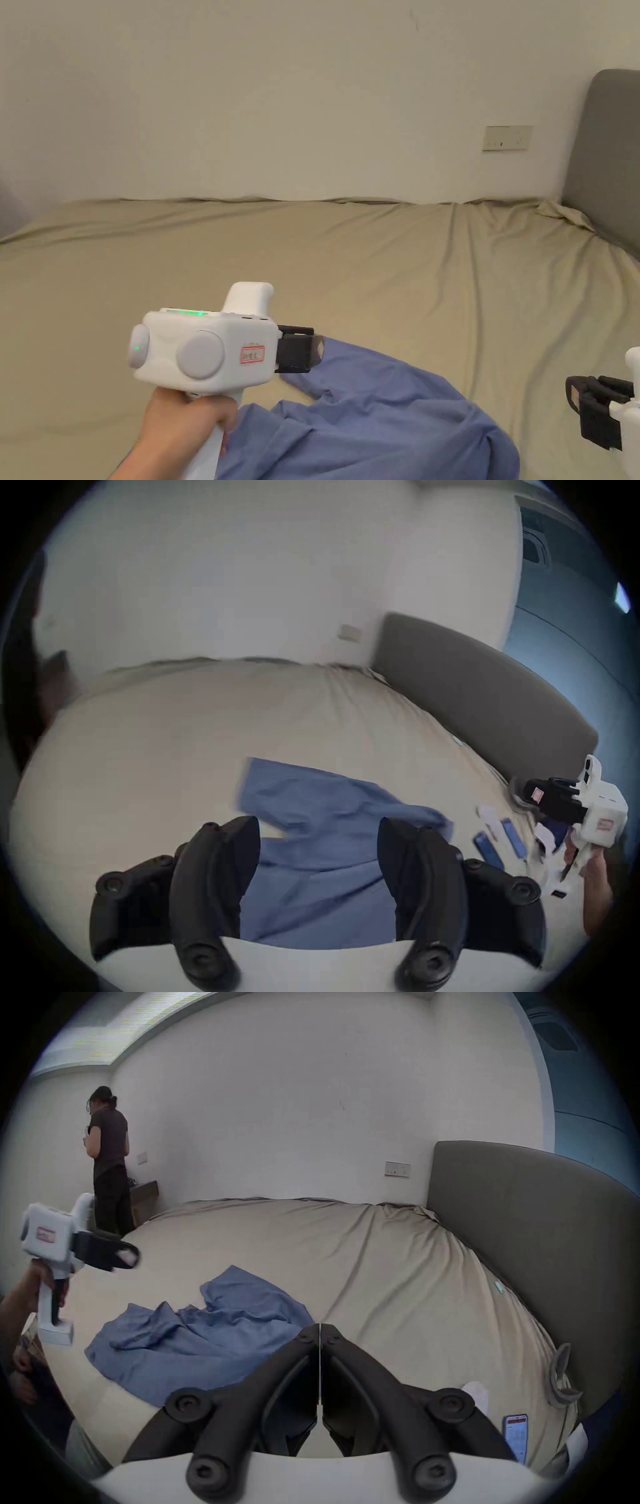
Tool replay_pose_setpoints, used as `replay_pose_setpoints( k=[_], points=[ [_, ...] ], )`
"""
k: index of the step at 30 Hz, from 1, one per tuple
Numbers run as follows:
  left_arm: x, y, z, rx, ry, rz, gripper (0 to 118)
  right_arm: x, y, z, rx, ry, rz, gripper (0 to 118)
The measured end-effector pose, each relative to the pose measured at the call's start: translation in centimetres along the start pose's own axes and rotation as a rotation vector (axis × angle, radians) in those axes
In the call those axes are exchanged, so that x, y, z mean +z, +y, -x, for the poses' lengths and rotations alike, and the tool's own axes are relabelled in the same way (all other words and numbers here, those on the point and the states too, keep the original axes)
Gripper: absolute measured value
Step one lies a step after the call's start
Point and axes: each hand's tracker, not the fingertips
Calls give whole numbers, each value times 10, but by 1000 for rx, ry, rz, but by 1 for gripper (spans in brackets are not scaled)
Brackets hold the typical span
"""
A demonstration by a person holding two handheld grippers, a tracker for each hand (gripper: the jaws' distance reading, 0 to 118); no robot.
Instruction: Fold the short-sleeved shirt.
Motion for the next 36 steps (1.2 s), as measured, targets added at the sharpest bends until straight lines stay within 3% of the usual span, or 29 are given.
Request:
replay_pose_setpoints(
  k=[1, 2, 3, 4, 6, 16, 17, 18, 19, 20, 22, 27, 29, 30, 31, 32, 33, 34, 35, 36],
  points=[
    [20, -9, 17, 23, 31, -31, 70, -3, 1, 4, -2, 8, -2, 4],
    [40, -16, 31, 44, 69, -50, 45, -7, 1, 8, -2, 17, -2, 4],
    [54, -24, 43, 58, 109, -58, 12, -11, 1, 12, -1, 27, 1, 4],
    [65, -35, 53, 60, 161, -56, 0, -15, 0, 16, 1, 36, 6, 4],
    [82, -57, 67, 49, 256, -46, 0, -22, -2, 23, 4, 55, 18, 4],
    [42, -100, 113, 108, 256, 158, 0, -39, -6, 34, 48, 79, 45, 4],
    [33, -104, 112, 78, 279, 171, 9, -39, -7, 32, 49, 76, 44, 4],
    [26, -109, 108, 62, 292, 176, 31, -39, -7, 29, 48, 73, 43, 4],
    [16, -115, 105, 58, 287, 199, 76, -39, -7, 26, 45, 68, 44, 4],
    [8, -123, 104, 74, 255, 246, 93, -35, -7, 26, 43, 63, 46, 4],
    [-5, -137, 101, 111, 201, 265, 93, -35, -8, 23, 39, 51, 49, 4],
    [-42, -163, 103, 214, 250, 345, 93, -40, -12, 21, 36, 34, 74, 4],
    [-46, -165, 103, 257, 253, 313, 85, -45, -15, 21, 28, 37, 85, 4],
    [-42, -165, 103, 262, 262, 280, 73, -50, -16, 22, 26, 37, 96, 4],
    [-40, -161, 102, 258, 277, 252, 36, -57, -18, 22, 20, 36, 113, 4],
    [-38, -157, 103, 261, 275, 233, 13, -66, -20, 20, 5, 50, 138, 5],
    [-37, -153, 106, 270, 254, 204, 12, -75, -22, 18, -20, 82, 174, 10],
    [-32, -151, 107, 280, 248, 189, 12, -85, -22, 17, -36, 105, 218, 27],
    [-32, -147, 108, 282, 253, 188, 12, -96, -22, 16, -54, 128, 257, 49],
    [-32, -143, 110, 280, 247, 189, 12, -105, -22, 15, -73, 143, 278, 79]
  ],
)
